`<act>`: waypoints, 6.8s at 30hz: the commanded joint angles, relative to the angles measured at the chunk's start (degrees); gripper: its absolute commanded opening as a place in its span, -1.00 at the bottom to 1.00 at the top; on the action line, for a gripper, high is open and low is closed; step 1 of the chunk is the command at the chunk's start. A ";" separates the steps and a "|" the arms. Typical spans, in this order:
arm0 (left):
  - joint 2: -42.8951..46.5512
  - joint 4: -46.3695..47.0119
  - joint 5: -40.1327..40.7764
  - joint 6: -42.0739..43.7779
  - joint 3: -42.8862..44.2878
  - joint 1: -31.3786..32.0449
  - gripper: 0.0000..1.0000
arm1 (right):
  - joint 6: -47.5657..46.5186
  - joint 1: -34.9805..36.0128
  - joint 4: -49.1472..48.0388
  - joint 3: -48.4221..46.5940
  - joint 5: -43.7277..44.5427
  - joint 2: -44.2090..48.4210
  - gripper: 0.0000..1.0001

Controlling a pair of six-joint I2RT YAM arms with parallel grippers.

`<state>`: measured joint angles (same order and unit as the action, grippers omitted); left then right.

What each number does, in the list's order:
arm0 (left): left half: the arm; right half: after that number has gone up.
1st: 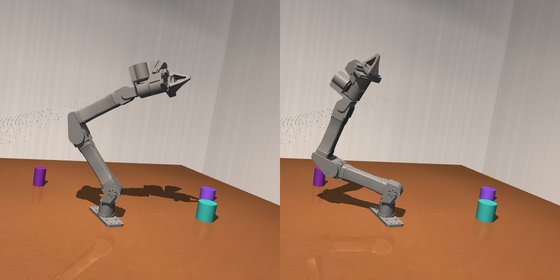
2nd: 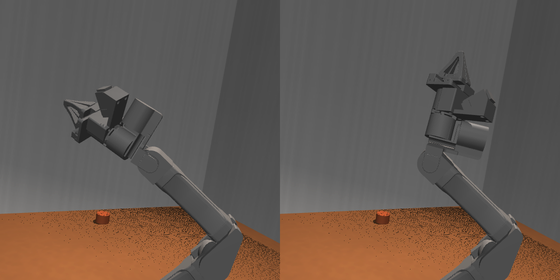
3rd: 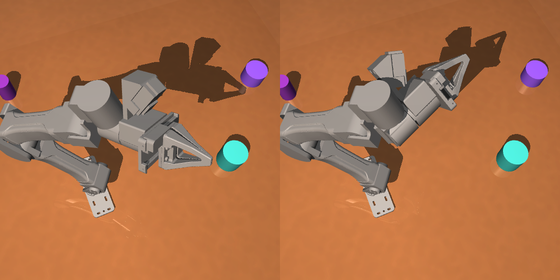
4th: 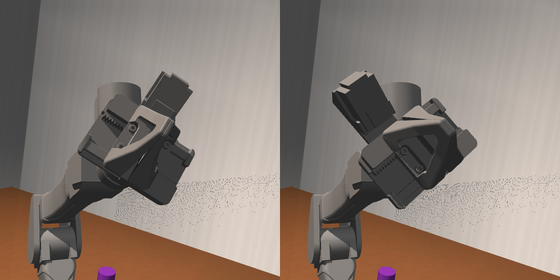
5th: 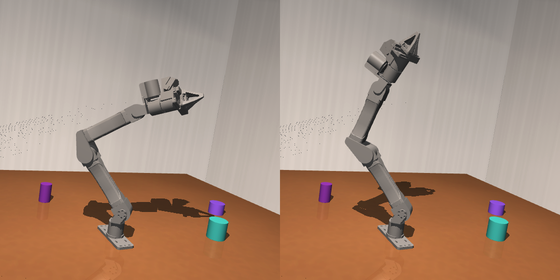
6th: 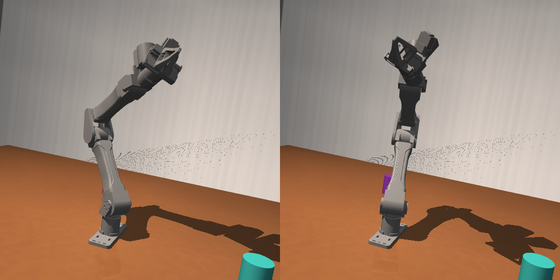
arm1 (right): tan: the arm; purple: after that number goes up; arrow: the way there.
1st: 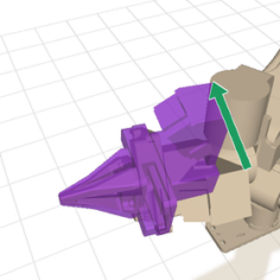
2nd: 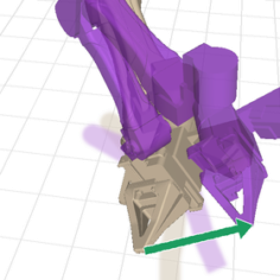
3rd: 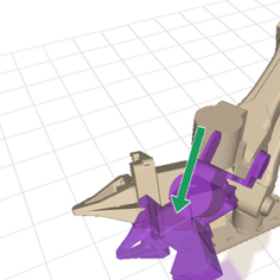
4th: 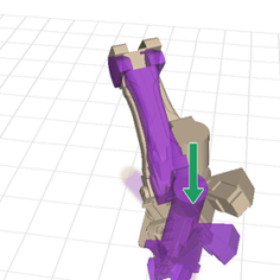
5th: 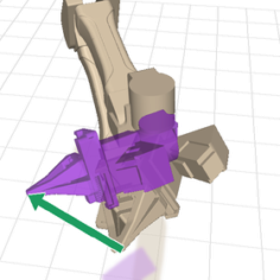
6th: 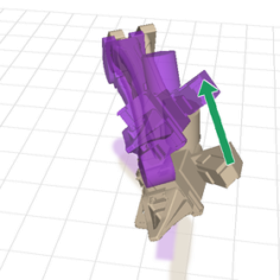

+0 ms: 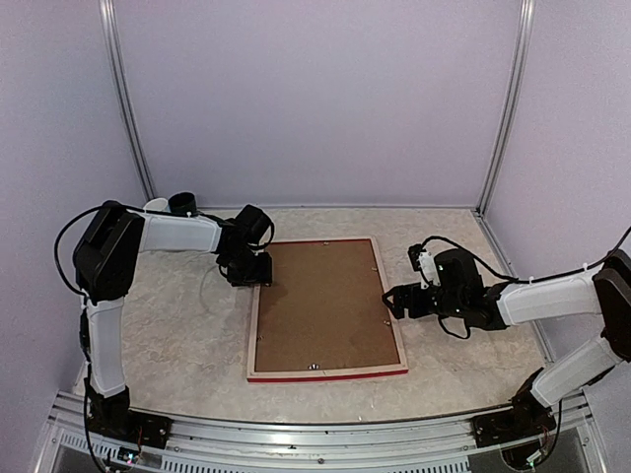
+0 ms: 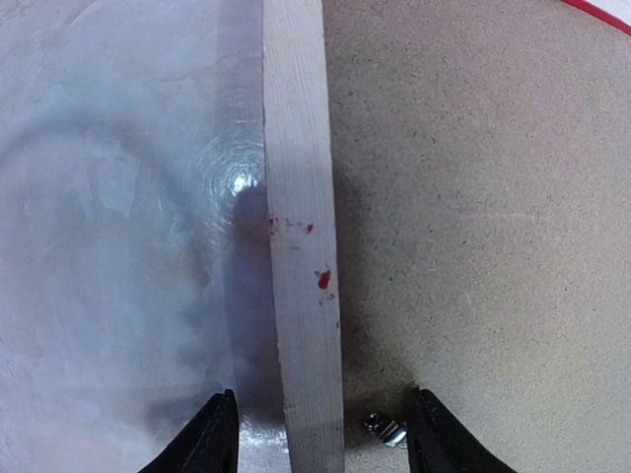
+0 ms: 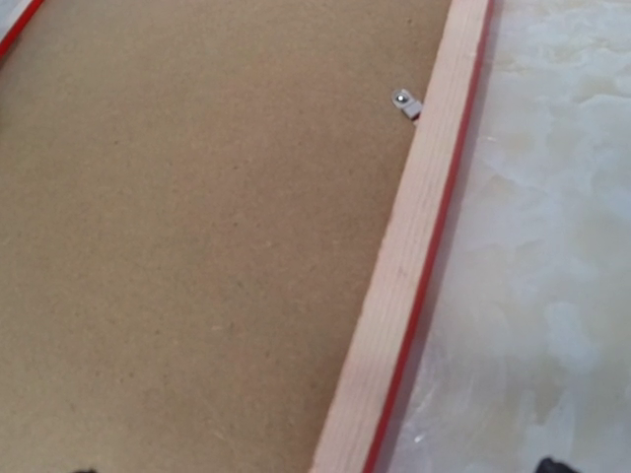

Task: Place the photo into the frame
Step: Press the fastener onto the backboard, then rotate the photo frame at the center of the board.

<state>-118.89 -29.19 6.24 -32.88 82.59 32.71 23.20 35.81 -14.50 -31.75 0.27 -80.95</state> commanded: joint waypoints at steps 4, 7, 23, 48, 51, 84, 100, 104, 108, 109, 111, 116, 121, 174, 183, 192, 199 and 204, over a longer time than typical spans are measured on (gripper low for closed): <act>0.71 -3.91 0.05 1.24 -1.18 -0.01 0.07 | -0.29 -0.33 -0.62 -0.76 0.18 -0.79 0.91; 1.06 -3.88 -0.11 1.29 -1.40 -0.01 0.01 | -0.20 -0.32 -0.62 -0.77 0.25 -0.75 0.91; 1.84 -4.71 -1.10 1.92 -2.38 0.07 -0.25 | -0.23 -0.32 -0.56 -0.77 0.26 -0.79 0.91; 3.30 -5.36 0.69 2.18 -1.50 -0.44 -0.36 | -0.17 -0.32 -0.53 -0.86 0.40 -1.05 0.91; 5.16 -5.36 0.69 2.12 -0.73 -0.45 -0.13 | -0.17 -0.34 -0.39 -0.98 0.54 -1.22 0.91; 10.66 15.22 -12.70 -3.90 -16.75 -0.29 0.98 | 1.18 -2.77 1.26 -5.38 -14.06 -15.21 0.98; -1.08 14.23 -16.71 -1.88 -2.27 0.75 0.98 | 8.60 3.17 4.96 1.24 -16.72 -2.84 0.98; -3.34 15.26 -16.81 -2.25 0.50 1.21 0.98 | 10.09 6.83 6.19 1.92 -15.14 -0.31 0.98; -5.30 17.27 -17.83 -3.33 3.19 1.48 0.98 | 12.71 11.33 6.86 2.17 -13.13 1.55 0.98; -6.13 17.25 -18.10 -3.43 4.23 1.60 0.98 | 13.40 12.55 7.00 2.25 -12.35 2.04 0.98; -7.82 17.03 -18.29 -3.46 6.66 1.89 0.98 | 15.01 14.98 7.30 2.35 -10.64 3.01 0.98; -10.84 16.39 -15.33 -3.59 11.25 1.77 0.98 | 18.35 20.52 10.18 1.61 -6.03 4.60 0.98; -5.56 16.21 -9.49 -5.12 7.63 -0.51 0.98 | 18.65 20.95 20.21 1.19 2.48 9.95 0.98; 39.14 32.95 10.13 -41.43 -51.36 27.33 0.98 | -8.48 -28.34 23.33 -44.70 -25.94 -33.18 0.98; 35.06 34.99 9.14 -41.47 -49.69 27.28 0.98 | -9.39 -28.34 23.57 -43.24 -27.47 -33.22 0.98; 32.53 36.58 8.29 -40.91 -48.65 26.15 0.98 | -9.16 -28.30 21.40 -37.36 -29.99 -30.44 0.98; 33.05 36.22 8.20 -40.15 -48.90 24.38 0.98 | -8.39 -28.12 18.69 -32.31 -31.88 -28.90 0.98; 33.89 36.02 7.36 -38.79 -49.28 22.16 0.98 | -7.86 -27.19 17.14 -27.86 -33.26 -25.01 0.98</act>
<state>-85.76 6.42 14.35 -73.47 33.06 56.77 14.63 8.01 3.97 -62.89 -30.57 -110.19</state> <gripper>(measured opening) 0.989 0.992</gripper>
